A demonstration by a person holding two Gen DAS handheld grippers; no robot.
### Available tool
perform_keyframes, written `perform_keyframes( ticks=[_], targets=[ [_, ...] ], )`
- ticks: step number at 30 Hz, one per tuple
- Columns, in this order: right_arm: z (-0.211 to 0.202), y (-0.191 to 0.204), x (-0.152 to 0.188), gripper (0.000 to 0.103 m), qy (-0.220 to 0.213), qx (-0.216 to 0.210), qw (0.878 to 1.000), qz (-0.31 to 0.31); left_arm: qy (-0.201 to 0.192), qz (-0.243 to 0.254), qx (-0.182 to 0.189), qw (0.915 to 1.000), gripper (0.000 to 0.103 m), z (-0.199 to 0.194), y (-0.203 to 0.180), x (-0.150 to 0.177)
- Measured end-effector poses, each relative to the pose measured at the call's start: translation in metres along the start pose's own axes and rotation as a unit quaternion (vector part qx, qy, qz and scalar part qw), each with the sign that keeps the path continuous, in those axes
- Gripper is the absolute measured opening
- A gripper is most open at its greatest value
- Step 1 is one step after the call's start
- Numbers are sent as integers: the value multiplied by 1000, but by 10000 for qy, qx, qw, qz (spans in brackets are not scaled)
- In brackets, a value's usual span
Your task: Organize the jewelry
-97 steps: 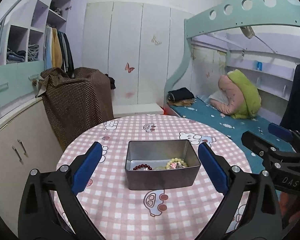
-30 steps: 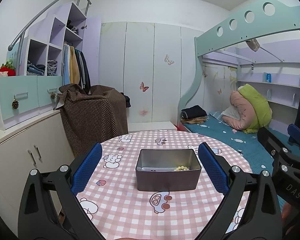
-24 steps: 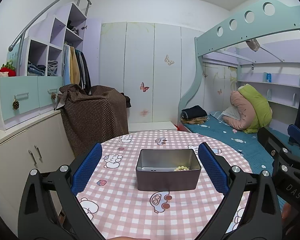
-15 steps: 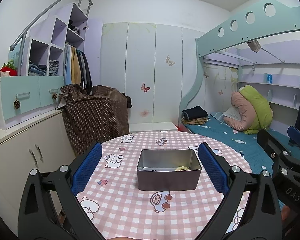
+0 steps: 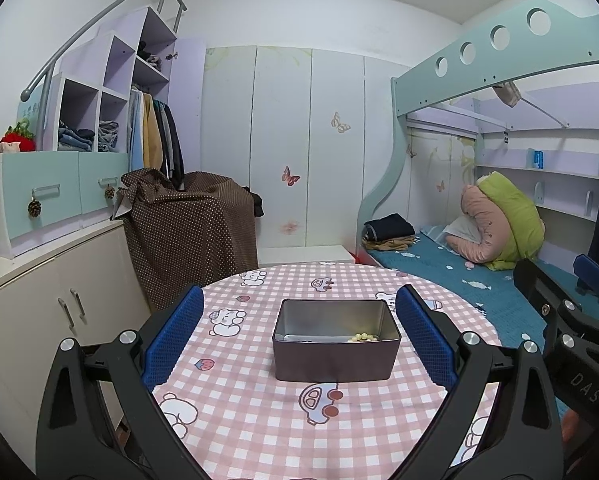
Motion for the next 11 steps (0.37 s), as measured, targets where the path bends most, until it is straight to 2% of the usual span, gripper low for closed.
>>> perform_keyframes(
  ticks=[11],
  targets=[
    [-1,1,0,96,-34,43,10000,-9,106,-7,14,9999,97,5,0,-1]
  ],
)
Point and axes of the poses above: each gripper's, at about its wrist camera, not at the fingertips, and z roughly the way its jaws point, y to its left, x to its underside, the point moved 2 cm from there along z, roughly the way its jaws point, and after that the axes turned 6 degrees about -z, right-handed, at the moved point
